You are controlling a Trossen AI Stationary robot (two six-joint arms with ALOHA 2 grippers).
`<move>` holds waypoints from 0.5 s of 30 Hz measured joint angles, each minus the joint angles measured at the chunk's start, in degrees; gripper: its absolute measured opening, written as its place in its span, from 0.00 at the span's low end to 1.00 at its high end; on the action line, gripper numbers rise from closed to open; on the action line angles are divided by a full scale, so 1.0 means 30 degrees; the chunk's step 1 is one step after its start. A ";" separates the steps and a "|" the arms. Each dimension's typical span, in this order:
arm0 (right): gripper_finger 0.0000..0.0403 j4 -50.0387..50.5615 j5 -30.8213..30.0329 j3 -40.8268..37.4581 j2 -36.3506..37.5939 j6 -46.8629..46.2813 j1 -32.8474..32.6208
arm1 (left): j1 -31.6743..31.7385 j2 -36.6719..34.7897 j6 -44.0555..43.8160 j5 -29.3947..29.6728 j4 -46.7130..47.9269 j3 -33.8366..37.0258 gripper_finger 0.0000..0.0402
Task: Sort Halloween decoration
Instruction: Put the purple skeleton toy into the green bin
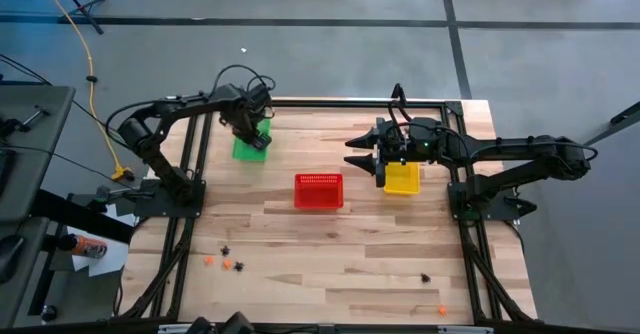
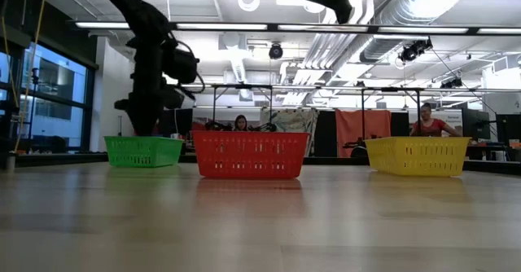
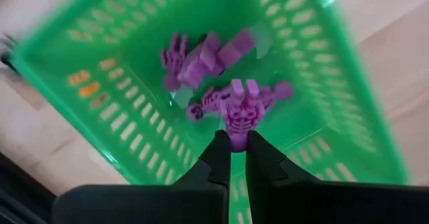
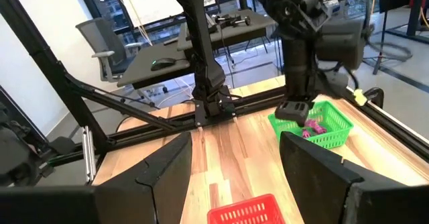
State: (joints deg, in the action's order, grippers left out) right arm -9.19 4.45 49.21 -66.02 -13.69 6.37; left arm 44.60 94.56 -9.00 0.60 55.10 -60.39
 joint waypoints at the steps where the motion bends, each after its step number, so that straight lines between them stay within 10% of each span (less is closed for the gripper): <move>1: 0.55 0.0000 0.0000 0.0000 0.0000 0.0000 0.0000 | 0.0000 -0.0007 -0.0150 0.0001 -0.0230 0.0324 0.01; 15: 0.55 -0.0007 0.0000 0.0000 0.0000 -0.0260 0.0000 | 0.0000 -0.0007 -0.0814 0.0016 -0.3370 0.2254 0.01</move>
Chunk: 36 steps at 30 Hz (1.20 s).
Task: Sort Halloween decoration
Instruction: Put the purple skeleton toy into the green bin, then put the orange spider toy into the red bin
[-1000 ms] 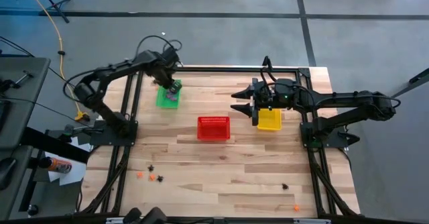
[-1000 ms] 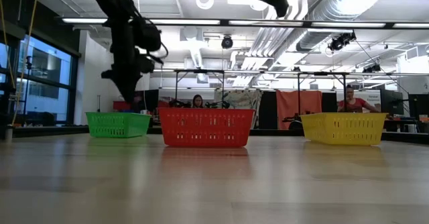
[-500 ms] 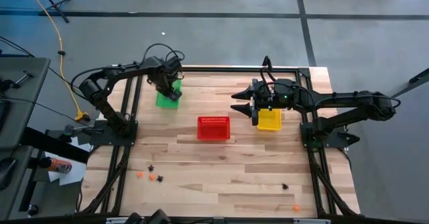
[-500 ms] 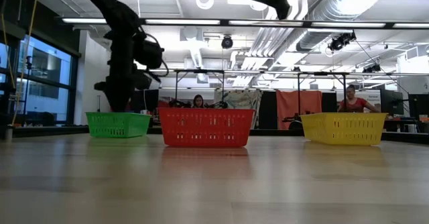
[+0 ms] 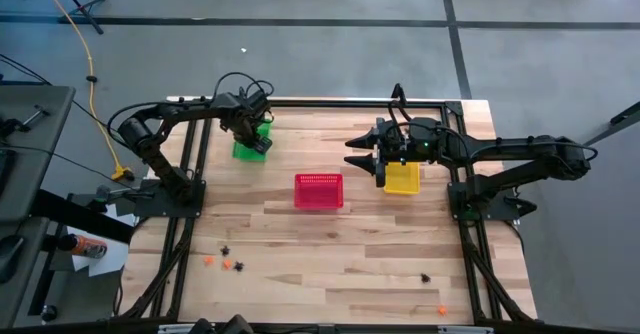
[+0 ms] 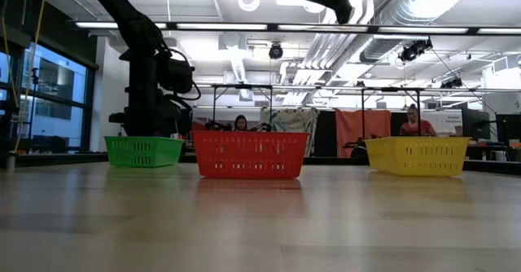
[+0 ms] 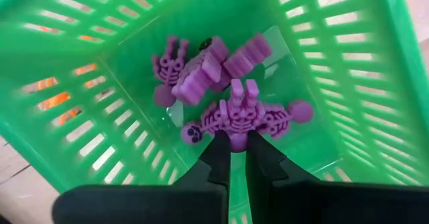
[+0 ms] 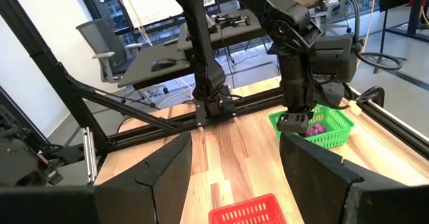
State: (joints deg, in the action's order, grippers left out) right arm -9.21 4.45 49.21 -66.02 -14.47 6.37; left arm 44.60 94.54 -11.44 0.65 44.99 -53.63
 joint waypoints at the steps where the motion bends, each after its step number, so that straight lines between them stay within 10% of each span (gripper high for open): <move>1: 0.55 0.0007 0.0000 0.0000 0.0000 -0.0046 0.0000 | 0.0000 0.0000 0.0000 -0.0001 0.0000 0.0000 0.01; 25: 0.55 0.0007 0.0000 0.0000 0.0000 -0.0027 0.0000 | 0.0015 -0.0338 0.1556 -0.0269 0.2999 -0.4138 0.44; 36: 0.55 0.0078 0.0007 0.0000 0.0000 -0.0017 0.0000 | -0.1597 -0.7479 0.0083 -0.4288 -0.6612 -0.2803 0.44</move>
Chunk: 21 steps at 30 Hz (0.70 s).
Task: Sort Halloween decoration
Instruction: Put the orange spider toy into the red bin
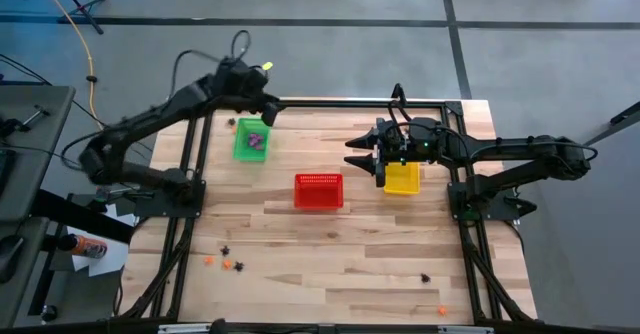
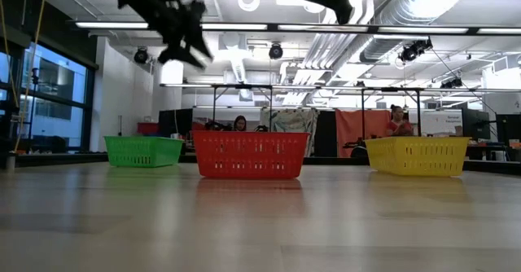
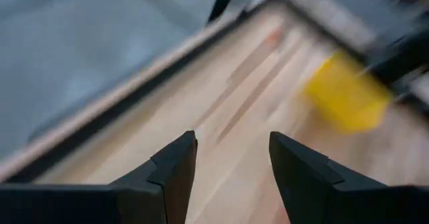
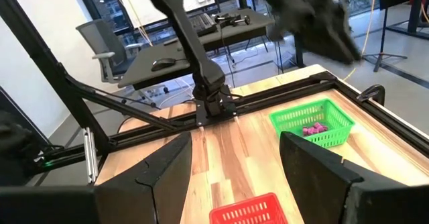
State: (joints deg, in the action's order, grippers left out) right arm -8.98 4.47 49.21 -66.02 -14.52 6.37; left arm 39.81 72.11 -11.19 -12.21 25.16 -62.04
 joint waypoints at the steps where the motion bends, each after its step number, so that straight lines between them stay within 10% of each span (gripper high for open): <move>1: 0.55 0.0031 0.0000 0.0000 0.0000 0.0019 0.0000 | -0.0425 -0.0816 -0.0243 -0.0009 -0.1039 0.0485 0.44; 13: 0.55 0.0068 0.0000 0.0000 0.0000 0.1003 0.0000 | -0.7152 -0.5993 -0.2058 0.0485 -1.3465 0.6174 0.44; 21: 0.55 0.0053 0.0000 0.0000 0.0000 0.0998 0.0000 | -0.9914 -0.4960 0.1853 0.1634 -1.4007 0.6293 0.43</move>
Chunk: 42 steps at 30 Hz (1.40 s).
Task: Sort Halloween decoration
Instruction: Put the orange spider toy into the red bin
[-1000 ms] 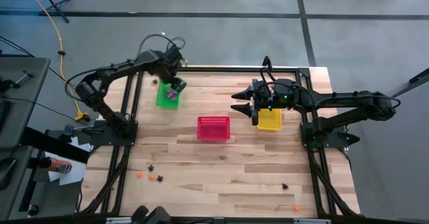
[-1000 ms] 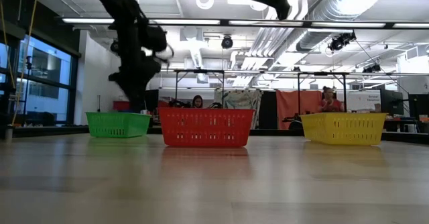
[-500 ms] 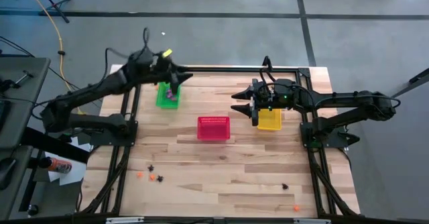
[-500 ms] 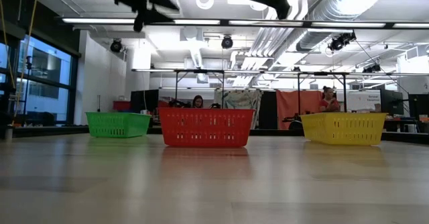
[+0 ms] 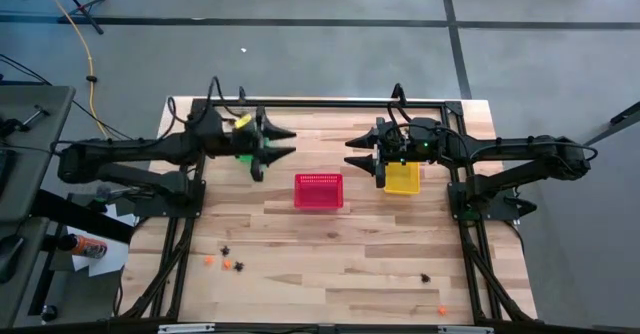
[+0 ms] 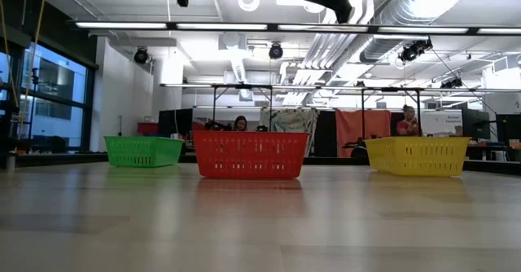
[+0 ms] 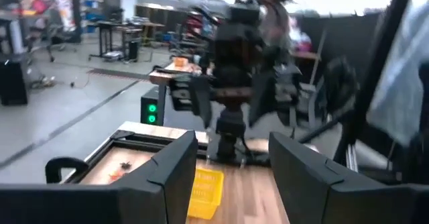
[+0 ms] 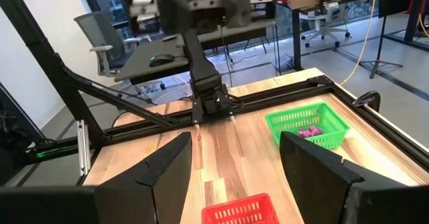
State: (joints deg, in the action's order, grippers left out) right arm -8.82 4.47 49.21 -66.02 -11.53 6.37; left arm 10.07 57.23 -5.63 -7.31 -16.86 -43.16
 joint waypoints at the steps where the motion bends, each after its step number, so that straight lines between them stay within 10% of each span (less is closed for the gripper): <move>1: 0.55 0.0000 0.0000 0.0000 0.0000 0.0006 0.0000 | -0.0217 0.0194 0.0581 0.0000 -0.0034 0.0000 0.43; 23: 0.55 -0.0009 0.0000 0.0000 0.0000 -0.0305 0.0000 | -0.0977 0.1080 0.2610 0.1568 -0.0013 0.0000 0.43; 33: 0.55 0.8089 0.6057 0.0000 0.0000 -1.0414 -0.1551 | -0.0977 0.1080 0.2610 0.2353 0.0103 0.0000 0.43; 42: 0.55 1.5313 0.6040 -0.1104 -0.0007 -2.1355 -1.1097 | -0.0972 0.1080 0.2610 0.2907 0.0112 0.0000 0.43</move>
State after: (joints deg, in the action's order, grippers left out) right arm 37.12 22.59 45.90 -66.04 -75.59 -26.92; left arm 7.15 60.47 2.20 1.41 -16.53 -43.16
